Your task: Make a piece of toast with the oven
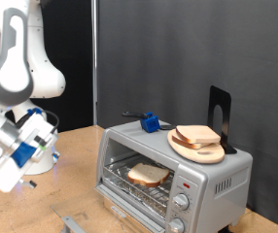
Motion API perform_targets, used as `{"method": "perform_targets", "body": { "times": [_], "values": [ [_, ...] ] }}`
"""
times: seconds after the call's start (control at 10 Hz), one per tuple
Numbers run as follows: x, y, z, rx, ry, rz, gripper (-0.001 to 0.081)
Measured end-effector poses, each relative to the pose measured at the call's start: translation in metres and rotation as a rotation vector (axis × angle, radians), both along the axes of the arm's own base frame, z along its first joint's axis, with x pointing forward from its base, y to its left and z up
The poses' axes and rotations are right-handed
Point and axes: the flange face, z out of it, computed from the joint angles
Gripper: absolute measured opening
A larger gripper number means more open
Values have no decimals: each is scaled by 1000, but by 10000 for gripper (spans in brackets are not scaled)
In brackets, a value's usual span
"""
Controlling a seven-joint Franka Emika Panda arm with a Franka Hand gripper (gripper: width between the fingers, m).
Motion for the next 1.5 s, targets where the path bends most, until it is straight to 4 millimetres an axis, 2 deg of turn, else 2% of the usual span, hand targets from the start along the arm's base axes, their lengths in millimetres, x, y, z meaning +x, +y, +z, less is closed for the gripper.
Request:
{"method": "perform_targets", "body": {
  "times": [0.3,0.7,0.9,1.2,1.5],
  "values": [
    [9,-22,-21,44,14,-52,800],
    [11,-22,-21,85,-35,-58,800],
    [11,-32,-27,103,-77,-43,800],
    [32,-34,-60,116,-4,-4,800],
    [63,-14,-88,154,88,69,800]
  ]
}}
